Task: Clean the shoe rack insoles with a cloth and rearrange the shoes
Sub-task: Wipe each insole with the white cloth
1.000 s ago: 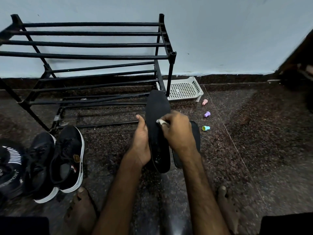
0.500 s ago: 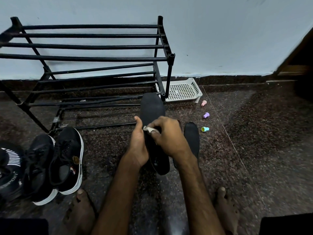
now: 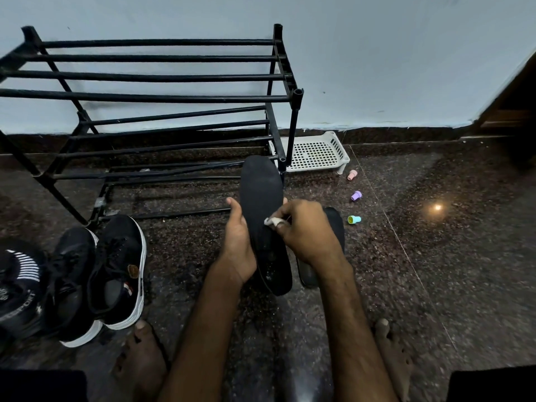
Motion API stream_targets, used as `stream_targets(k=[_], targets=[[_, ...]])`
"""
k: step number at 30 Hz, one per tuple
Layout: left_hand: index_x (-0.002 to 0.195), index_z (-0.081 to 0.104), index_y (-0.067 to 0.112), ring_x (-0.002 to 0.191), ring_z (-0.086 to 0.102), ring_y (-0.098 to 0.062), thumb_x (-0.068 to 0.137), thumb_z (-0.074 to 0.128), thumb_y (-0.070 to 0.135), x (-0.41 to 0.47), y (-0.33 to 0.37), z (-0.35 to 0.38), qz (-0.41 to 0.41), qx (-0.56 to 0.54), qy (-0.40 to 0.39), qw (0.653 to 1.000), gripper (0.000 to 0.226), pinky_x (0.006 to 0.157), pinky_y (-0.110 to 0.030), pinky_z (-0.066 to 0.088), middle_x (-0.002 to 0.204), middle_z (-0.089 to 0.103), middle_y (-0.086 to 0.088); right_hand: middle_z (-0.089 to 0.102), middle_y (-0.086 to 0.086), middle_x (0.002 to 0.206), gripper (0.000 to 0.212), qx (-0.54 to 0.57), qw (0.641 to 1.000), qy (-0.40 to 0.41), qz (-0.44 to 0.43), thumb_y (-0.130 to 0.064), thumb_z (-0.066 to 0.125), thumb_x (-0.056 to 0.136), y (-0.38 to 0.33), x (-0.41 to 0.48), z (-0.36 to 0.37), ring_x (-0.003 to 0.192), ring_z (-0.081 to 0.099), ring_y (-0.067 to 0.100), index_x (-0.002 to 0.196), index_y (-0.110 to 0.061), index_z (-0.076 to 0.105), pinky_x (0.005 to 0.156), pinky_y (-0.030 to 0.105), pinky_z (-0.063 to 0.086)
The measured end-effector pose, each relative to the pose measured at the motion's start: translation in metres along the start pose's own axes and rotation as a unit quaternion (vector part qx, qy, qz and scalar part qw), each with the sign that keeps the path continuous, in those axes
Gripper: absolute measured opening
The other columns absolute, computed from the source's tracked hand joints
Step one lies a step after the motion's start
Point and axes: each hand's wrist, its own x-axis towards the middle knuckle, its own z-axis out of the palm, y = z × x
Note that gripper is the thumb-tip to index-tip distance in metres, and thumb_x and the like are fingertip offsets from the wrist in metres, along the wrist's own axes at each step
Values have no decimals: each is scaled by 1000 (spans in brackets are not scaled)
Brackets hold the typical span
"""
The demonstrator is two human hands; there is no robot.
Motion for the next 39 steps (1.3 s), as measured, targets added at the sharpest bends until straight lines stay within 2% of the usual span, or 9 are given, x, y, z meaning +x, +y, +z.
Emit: stream_targets(k=[4, 9, 13, 17, 23, 26, 29, 35, 39], targets=[[133, 59, 13, 113, 65, -25, 95, 15, 70, -1, -5, 2, -11, 13, -17, 1000, 81, 92, -34, 55, 129, 65, -13, 68, 1, 99, 16, -45, 994, 98, -5, -11, 65, 87, -4, 1, 6, 89, 64, 22, 95, -19, 76, 77, 35, 53], [130, 61, 10, 108, 67, -23, 96, 17, 69, -1, 0, -2, -2, -1, -6, 1000, 81, 88, -34, 55, 125, 66, -12, 72, -3, 95, 14, 10, 999, -8, -33, -15, 71, 84, -8, -3, 8, 88, 65, 14, 94, -21, 78, 83, 32, 54], [133, 59, 11, 113, 64, -25, 95, 15, 70, 0, -2, 0, 0, 9, 1, 1000, 82, 93, -35, 51, 130, 64, -13, 72, -2, 97, 12, -14, 999, 46, 12, -15, 67, 86, -5, -3, 5, 89, 67, 21, 90, -20, 77, 80, 35, 55], [129, 62, 12, 110, 67, -24, 95, 16, 70, -2, -6, 3, -13, 12, -13, 1000, 82, 85, -33, 57, 125, 67, -12, 66, 0, 98, 15, -18, 995, 101, -7, -11, 65, 87, -9, 0, 12, 88, 64, 22, 95, -17, 76, 77, 37, 54], [134, 58, 7, 122, 58, -30, 93, 16, 73, -1, 0, -1, 1, -12, 4, 1000, 88, 108, -42, 42, 136, 58, -20, 74, -4, 92, 13, 4, 998, -39, -51, -13, 72, 84, -5, -1, 6, 87, 67, 14, 92, -21, 78, 90, 34, 53], [134, 57, 9, 115, 60, -27, 95, 14, 70, -1, -1, 2, 0, 6, -7, 1000, 85, 102, -37, 45, 134, 60, -16, 73, -3, 95, 13, -32, 998, 52, 2, -15, 68, 86, 3, 2, 2, 88, 68, 19, 92, -22, 77, 81, 33, 56], [130, 60, 9, 108, 67, -24, 95, 16, 70, -3, -6, 7, -12, 31, -18, 999, 83, 89, -34, 56, 121, 68, -13, 69, -1, 95, 18, -12, 994, 100, -41, -10, 67, 84, -5, 3, 7, 87, 65, 19, 96, -19, 76, 80, 33, 53], [120, 65, 3, 108, 67, -26, 92, 9, 74, -1, 2, -3, -11, 10, -4, 1000, 94, 93, -33, 54, 119, 69, -16, 76, -6, 87, 8, 68, 994, -69, -52, -18, 77, 82, 2, -5, 0, 78, 67, 3, 89, -19, 80, 83, 25, 53], [127, 62, 6, 107, 67, -25, 92, 9, 73, 0, 1, 2, -15, 16, -26, 999, 93, 93, -33, 53, 120, 68, -14, 72, -6, 91, 11, 10, 997, 79, -25, -14, 71, 83, 4, -1, 4, 83, 66, 12, 89, -21, 78, 79, 29, 54]])
